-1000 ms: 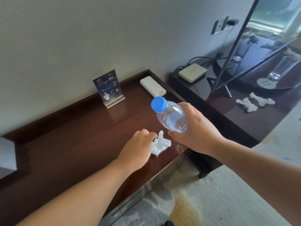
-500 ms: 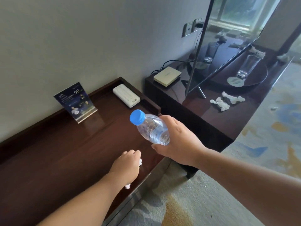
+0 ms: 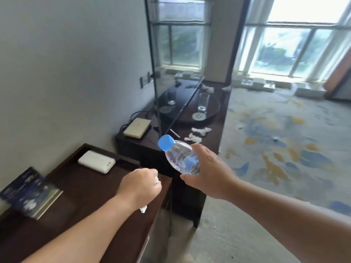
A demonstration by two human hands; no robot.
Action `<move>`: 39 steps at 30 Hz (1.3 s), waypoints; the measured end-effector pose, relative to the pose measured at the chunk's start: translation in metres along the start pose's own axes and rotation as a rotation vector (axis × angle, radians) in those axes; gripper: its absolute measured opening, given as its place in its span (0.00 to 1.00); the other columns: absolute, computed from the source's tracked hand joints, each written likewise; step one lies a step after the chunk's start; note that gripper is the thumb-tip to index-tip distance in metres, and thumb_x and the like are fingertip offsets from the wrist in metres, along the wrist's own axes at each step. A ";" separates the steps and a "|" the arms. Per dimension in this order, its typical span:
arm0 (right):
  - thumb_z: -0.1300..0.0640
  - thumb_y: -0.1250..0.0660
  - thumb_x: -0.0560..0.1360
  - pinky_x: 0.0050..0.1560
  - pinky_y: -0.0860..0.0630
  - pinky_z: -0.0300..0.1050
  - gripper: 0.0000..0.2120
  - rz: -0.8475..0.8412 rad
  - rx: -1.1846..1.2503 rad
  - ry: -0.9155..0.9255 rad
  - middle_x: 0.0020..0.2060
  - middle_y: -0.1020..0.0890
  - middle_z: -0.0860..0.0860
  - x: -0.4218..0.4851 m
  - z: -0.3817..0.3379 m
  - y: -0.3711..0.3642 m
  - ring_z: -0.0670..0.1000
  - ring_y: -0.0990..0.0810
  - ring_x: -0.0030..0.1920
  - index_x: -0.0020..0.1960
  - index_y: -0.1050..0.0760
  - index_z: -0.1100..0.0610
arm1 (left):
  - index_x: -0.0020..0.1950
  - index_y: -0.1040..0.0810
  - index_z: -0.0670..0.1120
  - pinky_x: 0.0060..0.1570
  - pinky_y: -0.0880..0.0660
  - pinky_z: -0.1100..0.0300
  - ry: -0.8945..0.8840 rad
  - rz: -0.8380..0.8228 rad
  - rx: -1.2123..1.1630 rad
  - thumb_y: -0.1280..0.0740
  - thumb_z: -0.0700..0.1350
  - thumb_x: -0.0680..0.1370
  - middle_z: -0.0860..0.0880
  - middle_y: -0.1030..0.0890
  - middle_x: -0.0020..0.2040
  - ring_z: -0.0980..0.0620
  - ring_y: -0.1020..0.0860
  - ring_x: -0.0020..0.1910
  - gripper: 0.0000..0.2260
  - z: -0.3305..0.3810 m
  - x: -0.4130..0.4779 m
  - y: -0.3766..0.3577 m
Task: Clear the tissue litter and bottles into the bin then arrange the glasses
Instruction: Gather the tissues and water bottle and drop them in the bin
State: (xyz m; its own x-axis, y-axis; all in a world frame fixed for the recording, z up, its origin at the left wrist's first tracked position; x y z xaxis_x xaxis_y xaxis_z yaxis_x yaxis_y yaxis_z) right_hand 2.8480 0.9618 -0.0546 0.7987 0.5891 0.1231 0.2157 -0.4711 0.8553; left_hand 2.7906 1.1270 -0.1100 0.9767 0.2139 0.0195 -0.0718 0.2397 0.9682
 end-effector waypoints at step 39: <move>0.43 0.29 0.69 0.55 0.31 0.41 0.36 -0.024 0.112 -0.178 0.63 0.29 0.43 0.237 0.365 0.112 0.45 0.29 0.61 0.71 0.42 0.48 | 0.66 0.32 0.50 0.46 0.24 0.51 0.099 -0.238 0.123 0.39 0.46 0.77 0.49 0.33 0.61 0.46 0.24 0.51 0.17 0.142 0.386 -0.169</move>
State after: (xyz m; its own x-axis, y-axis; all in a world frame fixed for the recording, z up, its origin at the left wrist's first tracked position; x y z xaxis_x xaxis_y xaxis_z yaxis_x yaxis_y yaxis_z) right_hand 3.2669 0.8093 -0.1136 0.8770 0.4805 0.0037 0.2894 -0.5345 0.7941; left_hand 3.2085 1.0344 -0.2307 0.9384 0.2579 -0.2301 0.1879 0.1784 0.9659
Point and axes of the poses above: each hand's wrist, its own x-axis towards the middle knuckle, its own y-axis out of the back of the hand, z = x × y, the point moved 8 cm from there along x, towards the middle knuckle
